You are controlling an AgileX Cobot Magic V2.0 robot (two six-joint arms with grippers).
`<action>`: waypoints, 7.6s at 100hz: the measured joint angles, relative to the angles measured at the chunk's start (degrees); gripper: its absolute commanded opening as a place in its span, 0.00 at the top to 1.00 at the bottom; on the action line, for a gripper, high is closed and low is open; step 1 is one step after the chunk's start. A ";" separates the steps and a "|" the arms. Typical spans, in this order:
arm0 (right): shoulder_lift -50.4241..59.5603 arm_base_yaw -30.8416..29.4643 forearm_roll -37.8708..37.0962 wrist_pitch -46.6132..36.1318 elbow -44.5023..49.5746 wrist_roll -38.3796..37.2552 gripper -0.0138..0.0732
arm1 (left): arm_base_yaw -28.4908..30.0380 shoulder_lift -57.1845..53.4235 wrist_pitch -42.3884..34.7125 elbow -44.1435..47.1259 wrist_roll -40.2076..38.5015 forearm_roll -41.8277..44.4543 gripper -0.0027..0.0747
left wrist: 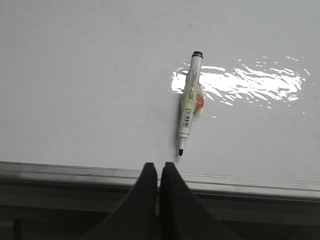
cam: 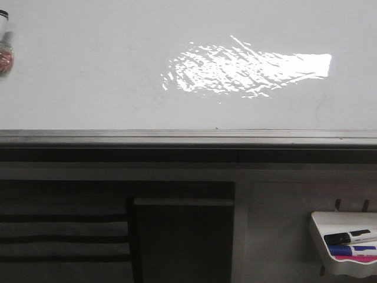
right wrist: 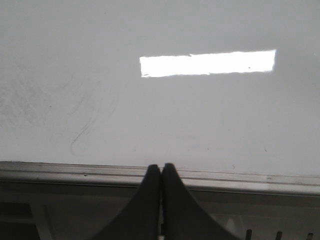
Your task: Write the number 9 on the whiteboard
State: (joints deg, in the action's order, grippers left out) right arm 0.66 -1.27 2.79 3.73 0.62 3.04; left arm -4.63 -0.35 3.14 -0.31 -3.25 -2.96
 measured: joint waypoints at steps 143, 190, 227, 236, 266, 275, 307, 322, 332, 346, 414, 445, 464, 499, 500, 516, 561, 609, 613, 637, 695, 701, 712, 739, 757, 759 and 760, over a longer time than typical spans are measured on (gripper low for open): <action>-0.47 0.00 2.99 5.98 -8.12 -0.18 0.92 | 0.00 0.54 0.08 -9.03 -0.24 -0.93 0.99; -22.55 0.00 2.74 21.55 -28.69 -0.24 0.92 | 0.00 26.05 24.38 -35.71 1.28 1.45 0.99; -30.06 0.00 2.72 21.47 -28.94 -0.24 0.92 | 0.00 35.11 25.86 -36.12 1.63 1.56 0.99; -30.61 0.00 2.72 21.47 -28.98 -0.33 0.92 | 0.00 36.35 25.86 -36.12 1.63 1.30 0.99; -30.76 0.00 2.72 21.47 -28.98 -0.33 0.92 | 0.00 38.68 25.55 -36.12 1.63 0.46 0.99; -30.76 0.00 2.72 21.47 -28.98 -0.33 0.92 | 0.00 38.68 25.52 -36.12 1.63 0.42 0.99; -30.76 0.00 1.04 21.47 -28.98 -0.33 0.33 | 0.00 38.91 24.89 -36.12 1.63 3.60 0.47; -30.76 0.00 0.70 21.47 -28.98 -0.33 0.08 | 0.00 39.01 24.88 -36.12 1.63 4.72 0.14; -30.76 0.00 0.70 21.57 -28.98 -0.33 0.09 | 0.00 39.01 24.45 -36.12 1.63 4.87 0.14; -30.76 0.00 0.70 21.57 -28.98 -0.33 0.09 | 0.00 39.01 24.45 -36.12 1.63 4.87 0.18; -30.76 0.00 0.70 21.77 -28.98 -0.33 0.09 | -1.23 51.60 16.80 -36.12 1.63 2.32 0.39; -30.76 0.00 1.28 21.97 -28.98 -0.33 0.09 | -4.23 64.72 2.48 -36.12 1.63 2.96 0.40; -30.76 0.00 1.28 21.97 -28.98 -0.33 0.09 | -4.48 71.53 -3.64 -37.16 1.63 4.01 0.40; -30.76 0.00 1.28 21.97 -28.98 -0.33 0.09 | -5.52 78.64 -6.85 -38.34 1.73 5.41 0.40; -30.76 0.00 1.28 21.97 -28.98 -0.33 0.09 | -5.52 78.62 -6.88 -38.44 1.73 5.41 0.40; -30.76 0.00 1.37 21.97 -28.98 -0.33 0.09 | -5.63 78.96 -7.36 -38.44 1.73 5.54 0.56; -30.76 0.00 1.37 22.51 -29.35 -0.33 0.09 | -5.63 77.99 -6.34 -38.44 1.73 5.54 0.96; -38.00 0.00 5.18 48.72 -47.97 2.27 0.09 | -10.99 68.57 33.52 -52.38 7.53 5.78 0.99; -39.21 0.00 6.87 50.37 -49.70 3.64 0.09 | -12.40 68.44 38.01 -54.13 9.97 5.17 0.99; -49.69 2.41 18.45 59.20 -57.44 18.98 0.09 | -19.82 68.44 54.89 -61.09 33.15 -9.39 0.99; -66.69 34.84 27.42 52.60 -65.12 46.78 0.09 | -35.07 68.78 57.93 -61.83 52.41 -19.01 0.99; -68.52 36.93 27.42 51.21 -66.44 47.40 0.09 | -35.05 68.78 57.57 -61.83 52.46 -18.50 0.99; -72.64 38.87 27.42 50.09 -68.89 47.80 0.09 | -35.05 68.78 57.44 -61.83 52.85 -16.30 0.99; -79.38 39.26 27.31 49.20 -71.30 48.96 0.36 | -35.05 68.78 56.43 -61.83 53.69 -15.19 0.99; -79.79 39.26 30.79 48.71 -71.30 53.32 0.55 | -35.05 68.78 55.80 -61.83 53.69 -15.19 0.99; -79.79 39.26 30.93 48.59 -71.40 53.46 0.56 | -35.05 68.78 55.80 -61.83 53.69 -15.19 0.99; -79.79 39.26 31.23 48.59 -71.40 53.71 0.56 | -35.05 68.78 55.80 -61.83 53.69 -15.19 0.99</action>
State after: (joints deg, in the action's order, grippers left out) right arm -79.12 37.99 34.02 52.32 -70.77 56.75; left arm -39.68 68.43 58.94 -62.14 50.44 -18.14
